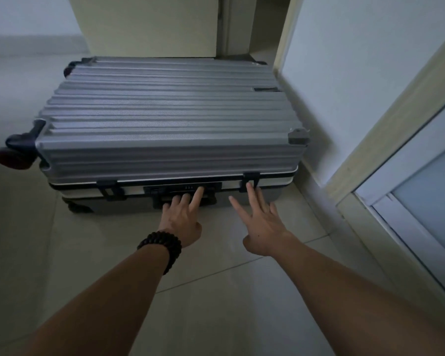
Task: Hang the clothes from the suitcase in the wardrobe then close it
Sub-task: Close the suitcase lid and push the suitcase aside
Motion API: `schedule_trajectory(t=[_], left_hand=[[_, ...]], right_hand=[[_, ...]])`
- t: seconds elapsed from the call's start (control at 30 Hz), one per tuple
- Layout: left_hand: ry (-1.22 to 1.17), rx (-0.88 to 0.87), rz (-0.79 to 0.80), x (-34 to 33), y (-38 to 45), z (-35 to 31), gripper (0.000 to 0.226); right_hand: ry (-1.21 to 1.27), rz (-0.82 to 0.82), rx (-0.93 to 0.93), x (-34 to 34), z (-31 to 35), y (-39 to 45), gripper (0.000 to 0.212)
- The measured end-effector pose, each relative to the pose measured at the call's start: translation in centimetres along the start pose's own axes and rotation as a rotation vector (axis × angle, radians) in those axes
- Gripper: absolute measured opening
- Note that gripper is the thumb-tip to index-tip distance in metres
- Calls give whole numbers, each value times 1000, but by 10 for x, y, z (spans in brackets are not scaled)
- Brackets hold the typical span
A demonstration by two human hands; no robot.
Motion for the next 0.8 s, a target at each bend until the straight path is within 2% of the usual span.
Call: schedule_trajectory(t=[0.1, 0.3, 0.63, 0.8], left_hand=[[-86, -35, -39, -2, 4, 5, 91], [-140, -78, -20, -11, 6, 14, 99], [-14, -21, -18, 7, 6, 14, 91], [-71, -12, -9, 18, 9, 8, 83]], right_hand=[[3, -19, -30, -5, 3, 4, 110], [26, -88, -24, -14, 0, 3, 109], [-41, 111, -119, -20, 2, 34, 107], [3, 54, -164, -11, 11, 47, 112]])
Point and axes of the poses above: each hand's wrist, its own y-axis towards the middle knuckle, its own x-axis out of the back of the hand, z = x × y, the point moved 2 cm from there along y, towards the middle knuckle, and after that the axes turned 9 degrees about x, right-handed, at the moved point
